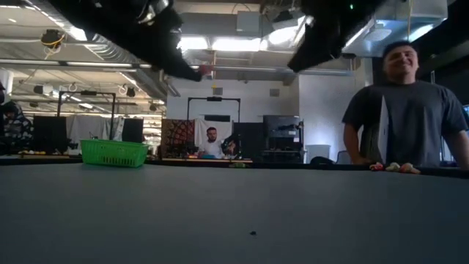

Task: Sort produce into baskets
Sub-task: Put the red mushroom into the green bin

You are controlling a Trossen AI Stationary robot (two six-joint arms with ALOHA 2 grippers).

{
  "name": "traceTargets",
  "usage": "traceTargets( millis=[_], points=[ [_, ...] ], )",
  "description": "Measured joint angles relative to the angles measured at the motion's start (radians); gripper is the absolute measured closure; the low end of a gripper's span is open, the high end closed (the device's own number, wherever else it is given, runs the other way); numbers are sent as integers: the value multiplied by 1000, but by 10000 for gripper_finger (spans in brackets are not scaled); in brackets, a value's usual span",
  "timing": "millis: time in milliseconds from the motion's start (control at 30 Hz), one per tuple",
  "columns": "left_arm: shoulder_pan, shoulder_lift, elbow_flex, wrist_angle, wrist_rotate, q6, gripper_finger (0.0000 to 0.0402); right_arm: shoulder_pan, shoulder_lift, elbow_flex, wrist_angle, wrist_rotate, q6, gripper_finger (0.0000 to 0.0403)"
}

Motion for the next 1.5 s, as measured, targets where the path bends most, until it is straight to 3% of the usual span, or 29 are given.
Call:
traceTargets(
  millis=[200, 433, 567, 733, 1000, 1100, 1267, 1500],
  points=[
    [152, -85, 0, -260, -83, -158, 394, -109, 16, 0, -161, 12, -3, 196],
    [388, -114, 0, -538, -103, -358, 390, -288, 27, -6, -207, -133, -74, 199],
    [513, -97, 0, -608, -103, -412, 390, -374, 27, -6, -240, -181, -42, 199],
    [604, -90, -1, -625, -94, -416, 383, -434, 27, -7, -293, -144, 10, 199],
    [641, -88, 0, -622, -89, -427, 283, -540, 27, -7, -436, -85, 66, 199],
    [635, -88, -1, -645, -41, -430, 252, -609, 36, -7, -533, -84, 87, 199],
    [606, -88, -1, -643, -22, -432, 232, -738, 100, -8, -673, -108, 97, 199],
    [555, -88, -1, -643, -21, -430, 231, -804, 245, -9, -724, -116, 29, 199]
  ],
)
